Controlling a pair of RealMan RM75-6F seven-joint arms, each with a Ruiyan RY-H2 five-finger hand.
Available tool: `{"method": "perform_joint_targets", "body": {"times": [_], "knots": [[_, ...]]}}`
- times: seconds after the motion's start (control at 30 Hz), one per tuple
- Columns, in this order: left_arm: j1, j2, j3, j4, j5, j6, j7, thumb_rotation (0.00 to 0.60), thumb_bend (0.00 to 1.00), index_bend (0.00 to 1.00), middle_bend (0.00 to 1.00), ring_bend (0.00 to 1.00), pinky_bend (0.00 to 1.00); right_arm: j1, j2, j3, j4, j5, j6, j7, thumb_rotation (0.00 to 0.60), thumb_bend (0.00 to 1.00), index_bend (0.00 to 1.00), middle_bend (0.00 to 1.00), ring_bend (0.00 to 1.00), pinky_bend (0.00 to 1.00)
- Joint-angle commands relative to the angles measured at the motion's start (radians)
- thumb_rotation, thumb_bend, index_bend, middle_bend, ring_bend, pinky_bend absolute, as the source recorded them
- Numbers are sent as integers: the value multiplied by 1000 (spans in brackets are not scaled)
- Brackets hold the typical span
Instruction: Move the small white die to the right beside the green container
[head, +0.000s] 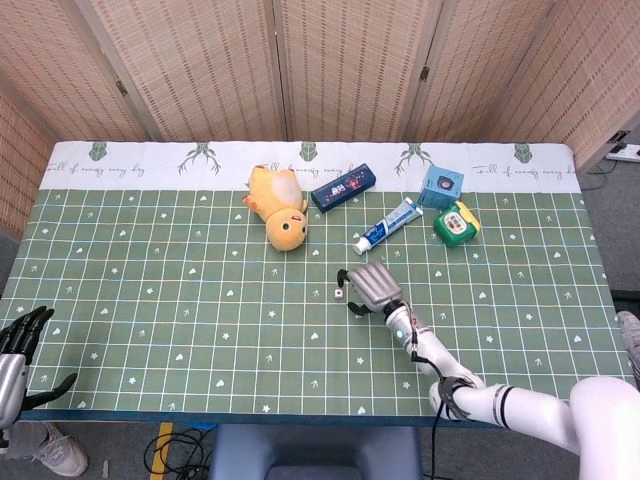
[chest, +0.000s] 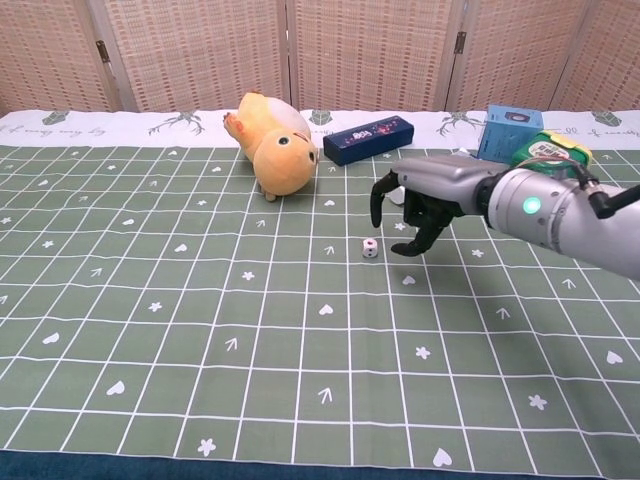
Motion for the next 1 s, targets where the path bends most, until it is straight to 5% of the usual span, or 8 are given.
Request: {"method": "perform_joint_targets", "body": {"times": [0.03,0.57,1.0], "knots": [[2,1,1,2,0,1,-2,600,196,105,96,113,180,37,-44,2,51,31,-20,-11,600,231,439,1000,1000,1000],[6,-5,-1,27,-13,-8,-16,600,196,105,96,113,180,102,-113,-14,165,101,-26,-24,600,257,487,1000,1000,1000],[10,-8,0,38,-15,-11,-24,600,196,105,96,113,180,70,-75,-33,138,34,45,48,600,336,672,1000,1000,1000]]}}
